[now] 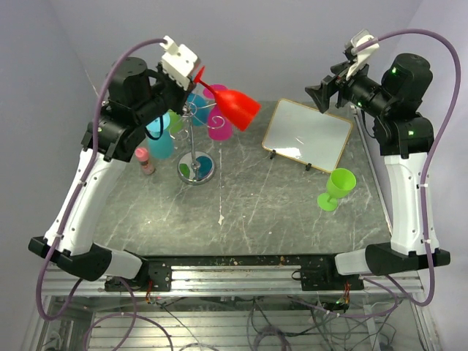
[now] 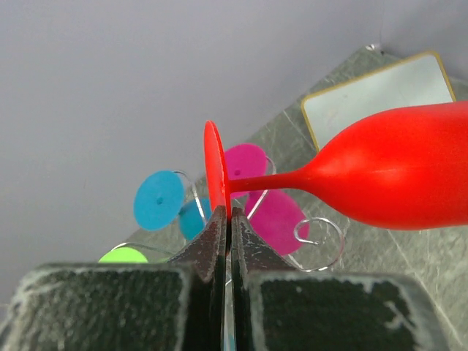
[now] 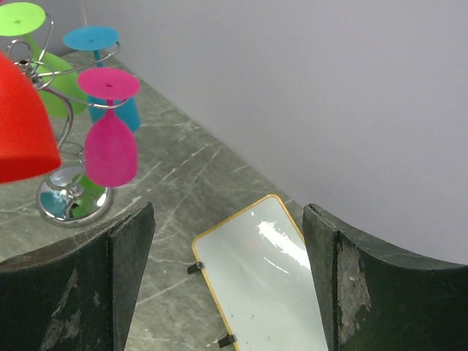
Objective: Place the wine glass upside down on the wine glass rack
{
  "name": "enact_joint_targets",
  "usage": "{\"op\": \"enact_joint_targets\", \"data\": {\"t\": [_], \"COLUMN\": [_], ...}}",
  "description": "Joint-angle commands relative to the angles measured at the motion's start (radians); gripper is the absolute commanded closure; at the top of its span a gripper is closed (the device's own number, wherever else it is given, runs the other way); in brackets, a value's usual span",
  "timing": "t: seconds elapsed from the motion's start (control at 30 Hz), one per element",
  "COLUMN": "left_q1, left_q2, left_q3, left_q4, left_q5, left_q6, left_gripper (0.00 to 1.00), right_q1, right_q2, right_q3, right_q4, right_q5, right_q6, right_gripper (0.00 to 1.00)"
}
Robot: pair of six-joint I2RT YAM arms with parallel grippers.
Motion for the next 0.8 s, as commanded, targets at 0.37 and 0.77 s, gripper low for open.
{"op": "enact_joint_targets", "data": {"t": [0.37, 0.77], "left_q1": [-0.197, -0.292], "left_q2": [0.125, 0.177], "left_q3": [0.087, 0.032], "left_q4": [-0.052, -0.045], "left_q5": [-0.195, -0.327], "left_q6": [0.239, 0.399], "left_gripper": [0.93, 0.93], "right_q1": [-0.061, -0.062], "right_q2": [0.004, 0.017], "right_q3": [-0.031, -0.027], "right_q4": [0.06, 0.061], "right_q5": [-0.1, -0.138], "right_q6": [0.053, 0.062], "right_gripper": [0.18, 0.18]}}
